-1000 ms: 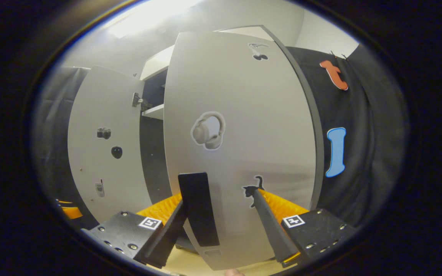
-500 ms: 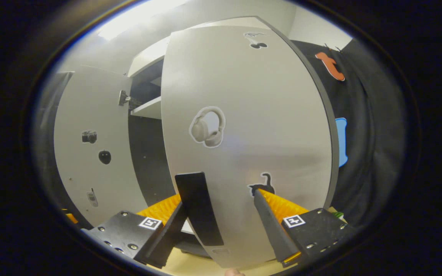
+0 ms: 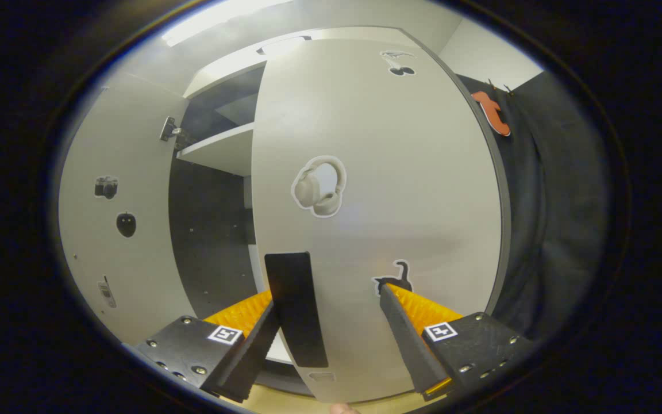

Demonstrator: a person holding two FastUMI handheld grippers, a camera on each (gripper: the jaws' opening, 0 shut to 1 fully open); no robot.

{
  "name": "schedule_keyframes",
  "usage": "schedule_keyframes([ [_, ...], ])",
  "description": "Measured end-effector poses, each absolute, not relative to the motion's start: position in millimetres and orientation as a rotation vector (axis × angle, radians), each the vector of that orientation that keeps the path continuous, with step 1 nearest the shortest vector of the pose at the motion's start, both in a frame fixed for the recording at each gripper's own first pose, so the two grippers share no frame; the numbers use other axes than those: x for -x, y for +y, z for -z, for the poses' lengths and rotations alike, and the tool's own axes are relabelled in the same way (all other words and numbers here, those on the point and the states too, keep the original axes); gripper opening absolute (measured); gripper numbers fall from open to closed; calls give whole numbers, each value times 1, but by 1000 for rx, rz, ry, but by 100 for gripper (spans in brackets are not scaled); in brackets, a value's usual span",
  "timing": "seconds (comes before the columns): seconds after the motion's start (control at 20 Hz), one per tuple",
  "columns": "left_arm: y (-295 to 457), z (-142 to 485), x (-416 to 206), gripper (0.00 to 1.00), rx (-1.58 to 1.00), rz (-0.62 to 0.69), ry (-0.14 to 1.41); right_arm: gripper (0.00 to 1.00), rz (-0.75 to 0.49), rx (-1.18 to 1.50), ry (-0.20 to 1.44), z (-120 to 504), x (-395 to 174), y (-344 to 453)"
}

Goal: Grasp the bottle in the cabinet with the left hand and place it on the coaster, then close the right door with the right hand and the left door with the left hand.

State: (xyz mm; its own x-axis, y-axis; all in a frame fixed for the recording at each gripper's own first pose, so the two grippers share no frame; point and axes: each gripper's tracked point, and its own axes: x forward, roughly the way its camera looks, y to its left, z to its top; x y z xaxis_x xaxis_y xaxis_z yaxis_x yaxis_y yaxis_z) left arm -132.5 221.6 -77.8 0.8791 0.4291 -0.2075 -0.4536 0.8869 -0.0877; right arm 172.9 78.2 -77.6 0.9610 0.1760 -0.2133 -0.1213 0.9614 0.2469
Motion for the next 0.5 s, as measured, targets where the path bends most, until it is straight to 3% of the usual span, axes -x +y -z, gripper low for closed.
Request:
schedule_keyframes([
  [0.5, 240, 75, 131, 96, 122, -500, 171, 97, -113, -198, 235, 82, -180, 80],
])
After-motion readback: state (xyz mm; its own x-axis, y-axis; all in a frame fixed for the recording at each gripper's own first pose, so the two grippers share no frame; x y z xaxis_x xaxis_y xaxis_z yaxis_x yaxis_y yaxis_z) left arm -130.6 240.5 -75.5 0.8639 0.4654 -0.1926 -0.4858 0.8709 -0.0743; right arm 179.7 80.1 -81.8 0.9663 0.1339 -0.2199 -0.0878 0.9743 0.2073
